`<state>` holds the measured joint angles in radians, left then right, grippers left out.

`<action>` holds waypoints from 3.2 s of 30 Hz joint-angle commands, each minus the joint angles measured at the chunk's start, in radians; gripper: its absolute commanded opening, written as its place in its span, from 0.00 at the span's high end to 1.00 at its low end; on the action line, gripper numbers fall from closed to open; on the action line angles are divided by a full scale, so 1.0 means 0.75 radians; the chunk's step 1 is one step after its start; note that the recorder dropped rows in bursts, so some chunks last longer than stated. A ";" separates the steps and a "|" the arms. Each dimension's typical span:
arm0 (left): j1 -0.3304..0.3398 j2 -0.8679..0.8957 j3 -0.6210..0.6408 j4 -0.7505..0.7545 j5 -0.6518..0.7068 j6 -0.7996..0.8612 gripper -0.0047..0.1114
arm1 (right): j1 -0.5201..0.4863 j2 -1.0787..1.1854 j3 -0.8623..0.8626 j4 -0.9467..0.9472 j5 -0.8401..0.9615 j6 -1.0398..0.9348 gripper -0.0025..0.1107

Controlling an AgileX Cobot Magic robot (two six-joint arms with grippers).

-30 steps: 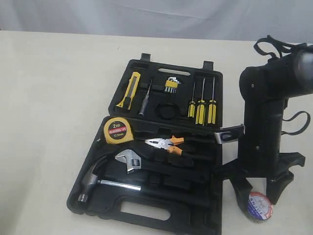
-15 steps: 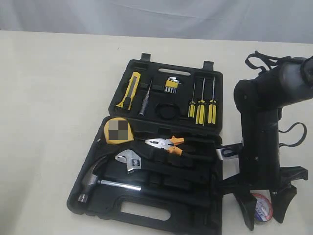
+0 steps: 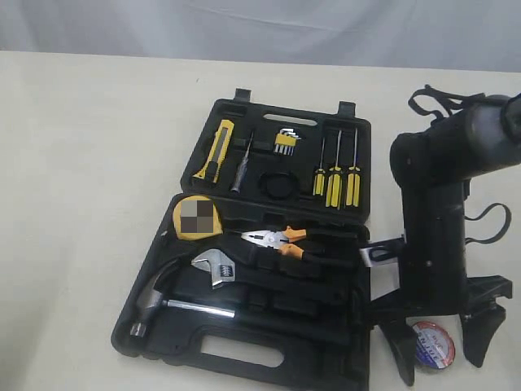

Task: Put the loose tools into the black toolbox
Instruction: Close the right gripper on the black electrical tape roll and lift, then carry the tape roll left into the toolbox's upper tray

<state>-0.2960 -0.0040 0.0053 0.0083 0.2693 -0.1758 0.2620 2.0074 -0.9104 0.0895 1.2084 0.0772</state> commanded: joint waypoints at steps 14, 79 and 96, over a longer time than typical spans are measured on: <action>-0.006 0.005 -0.007 -0.011 0.004 0.001 0.96 | 0.001 0.014 -0.041 -0.027 -0.217 0.009 0.45; -0.006 0.005 -0.007 -0.011 0.004 0.001 0.96 | 0.189 0.163 -0.709 0.117 -0.642 -0.045 0.73; -0.006 0.005 -0.007 -0.011 0.004 0.001 0.96 | 0.189 0.131 -0.942 0.103 -0.302 -0.014 0.64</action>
<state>-0.2960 -0.0040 0.0053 0.0083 0.2693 -0.1758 0.4018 2.1168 -1.6088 0.1859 0.9904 0.0720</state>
